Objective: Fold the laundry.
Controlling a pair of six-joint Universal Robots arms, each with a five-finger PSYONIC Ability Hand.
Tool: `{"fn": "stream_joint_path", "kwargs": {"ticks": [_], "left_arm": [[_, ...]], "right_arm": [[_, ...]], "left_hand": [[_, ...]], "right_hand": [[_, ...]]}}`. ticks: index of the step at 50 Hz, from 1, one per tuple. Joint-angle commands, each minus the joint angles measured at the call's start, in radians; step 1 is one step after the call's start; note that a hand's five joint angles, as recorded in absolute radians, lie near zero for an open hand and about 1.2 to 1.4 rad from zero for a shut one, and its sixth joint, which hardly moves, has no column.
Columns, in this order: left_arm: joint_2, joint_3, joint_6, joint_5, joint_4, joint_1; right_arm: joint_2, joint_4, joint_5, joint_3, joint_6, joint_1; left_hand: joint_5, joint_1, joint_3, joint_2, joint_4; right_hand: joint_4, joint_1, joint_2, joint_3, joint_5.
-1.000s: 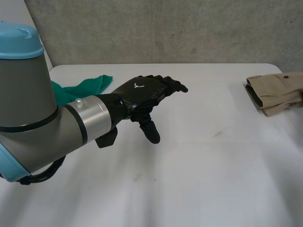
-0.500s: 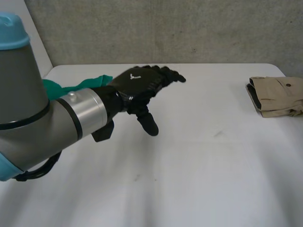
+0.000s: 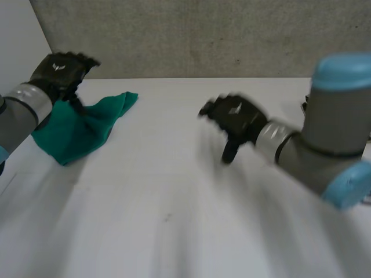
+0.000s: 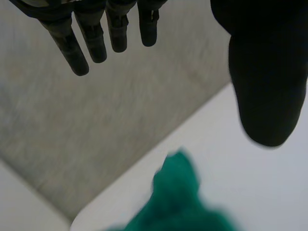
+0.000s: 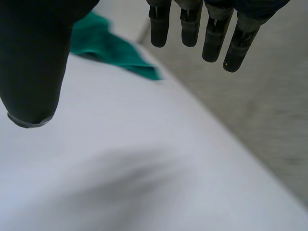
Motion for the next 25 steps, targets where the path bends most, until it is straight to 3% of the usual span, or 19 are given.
{"fn": "stream_joint_path", "kwargs": {"ticks": [1,11,17,25], "left_arm": [[-0.245,0.136,0.132,0.065,-0.005,0.110],[-0.456,0.297,0.140,0.166,0.012,0.121],[-0.552,0.387,0.138,0.168,0.066,0.104],[-0.690,0.542,0.140,0.162,0.076,0.079]], "right_arm": [[-0.014,-0.036,-0.015,0.206,-0.003,0.055],[-0.055,-0.148,-0.017,0.386,-0.005,0.043],[-0.081,-0.186,-0.018,0.467,-0.005,0.039],[-0.107,-0.206,-0.018,0.524,-0.005,0.039]], "left_hand": [[-0.045,-0.019,-0.036,-0.037,-0.029],[0.055,0.082,0.065,0.063,0.072],[0.152,0.179,0.162,0.160,0.169],[0.439,0.466,0.449,0.447,0.456]], "right_hand": [[-0.063,-0.029,-0.049,-0.042,-0.068],[-0.063,-0.029,-0.049,-0.042,-0.068],[-0.063,-0.029,-0.049,-0.042,-0.068],[-0.063,-0.029,-0.049,-0.042,-0.068]]}}
